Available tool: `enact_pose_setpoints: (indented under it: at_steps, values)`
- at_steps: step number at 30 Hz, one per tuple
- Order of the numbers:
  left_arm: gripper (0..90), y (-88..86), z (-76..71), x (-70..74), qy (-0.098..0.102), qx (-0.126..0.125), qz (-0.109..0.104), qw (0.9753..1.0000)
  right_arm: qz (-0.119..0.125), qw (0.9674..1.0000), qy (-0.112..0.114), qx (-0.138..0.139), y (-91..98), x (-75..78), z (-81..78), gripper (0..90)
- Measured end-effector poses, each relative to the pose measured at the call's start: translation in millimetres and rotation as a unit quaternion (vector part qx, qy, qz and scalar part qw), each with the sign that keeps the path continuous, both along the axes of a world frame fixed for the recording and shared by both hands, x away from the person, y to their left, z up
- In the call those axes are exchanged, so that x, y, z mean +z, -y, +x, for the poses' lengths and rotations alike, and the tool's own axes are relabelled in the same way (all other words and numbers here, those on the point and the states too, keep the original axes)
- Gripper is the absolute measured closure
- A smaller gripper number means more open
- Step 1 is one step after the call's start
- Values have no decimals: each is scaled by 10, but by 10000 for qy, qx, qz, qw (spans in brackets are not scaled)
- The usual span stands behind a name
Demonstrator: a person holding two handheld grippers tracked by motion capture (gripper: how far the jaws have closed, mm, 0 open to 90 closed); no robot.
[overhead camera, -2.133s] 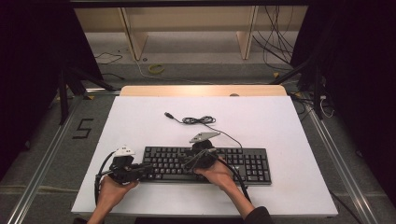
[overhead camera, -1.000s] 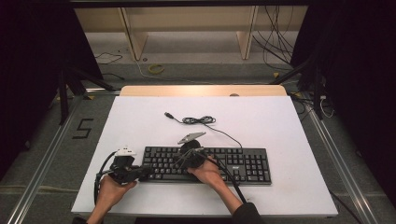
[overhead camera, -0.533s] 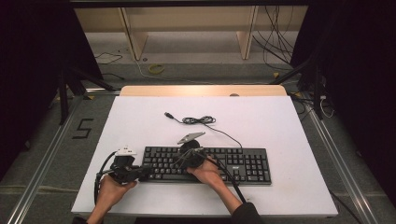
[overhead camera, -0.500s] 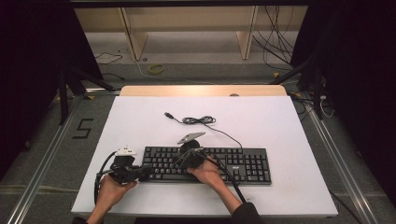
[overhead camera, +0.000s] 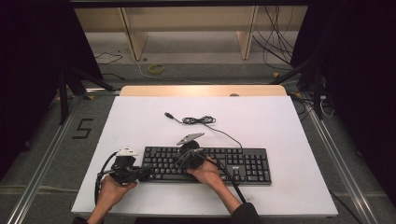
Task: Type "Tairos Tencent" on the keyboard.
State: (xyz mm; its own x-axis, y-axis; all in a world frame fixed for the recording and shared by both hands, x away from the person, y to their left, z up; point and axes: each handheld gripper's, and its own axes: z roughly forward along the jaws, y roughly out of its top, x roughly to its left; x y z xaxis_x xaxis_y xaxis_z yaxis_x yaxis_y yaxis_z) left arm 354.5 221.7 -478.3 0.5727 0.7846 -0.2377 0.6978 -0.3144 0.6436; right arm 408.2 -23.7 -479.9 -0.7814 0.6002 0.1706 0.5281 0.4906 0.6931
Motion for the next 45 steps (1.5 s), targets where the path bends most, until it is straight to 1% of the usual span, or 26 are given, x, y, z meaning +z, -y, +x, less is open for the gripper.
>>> enact_pose_setpoints:
  at_steps: [3, 5, 9, 13, 15, 18, 23, 25, 27, 29, 32, 38, 41, 45]
  values:
    - [890, -3, 3, 6, -5, 11, -26, 10000, 37, 10000, -22, -17, 5, 6, 2, 900]
    - [889, -9, 2, 21, 56, 21, -94, 9999, 92, 9999, -44, -25, 16, 15, 2, 900]
    - [879, -3, 1, 51, 169, 30, -230, 9996, 269, 9996, -6, -77, 35, 67, -18, 873]
    - [852, 0, -10, 80, 306, 63, -353, 9989, 305, 9995, 35, -68, 51, 96, -35, 845]
    - [817, -6, -11, 90, 344, 76, -417, 9985, 326, 9994, 23, -69, 64, 109, -38, 830]
    - [795, -14, -15, 103, 419, 89, -497, 9978, 378, 9993, 45, -66, 82, 135, -45, 796]
    - [702, -17, -6, 106, 439, 60, -639, 9970, 424, 9991, 45, -36, 108, 159, -65, 736]
    - [681, -16, -8, 111, 510, 44, -700, 9962, 470, 9989, 30, -43, 123, 164, -76, 715]
    - [646, -12, -12, 122, 552, 79, -766, 9955, 501, 9987, 26, -44, 140, 172, -88, 696]
    - [627, -12, -8, 128, 580, 65, -781, 9952, 543, 9985, 40, -34, 160, 182, -95, 675]
    - [563, 1, 3, 124, 560, 117, -787, 9953, 526, 9986, 24, -36, 184, 196, -108, 613]
    - [465, 12, 24, 126, 562, 188, -813, 9949, 589, 9982, 35, -64, 261, 229, -142, 544]
    - [435, 18, 33, 121, 553, 199, -818, 9949, 629, 9980, 44, -80, 296, 244, -158, 513]
    - [409, 30, 42, 120, 574, 189, -827, 9947, 658, 9978, 46, -90, 341, 248, -181, 495]
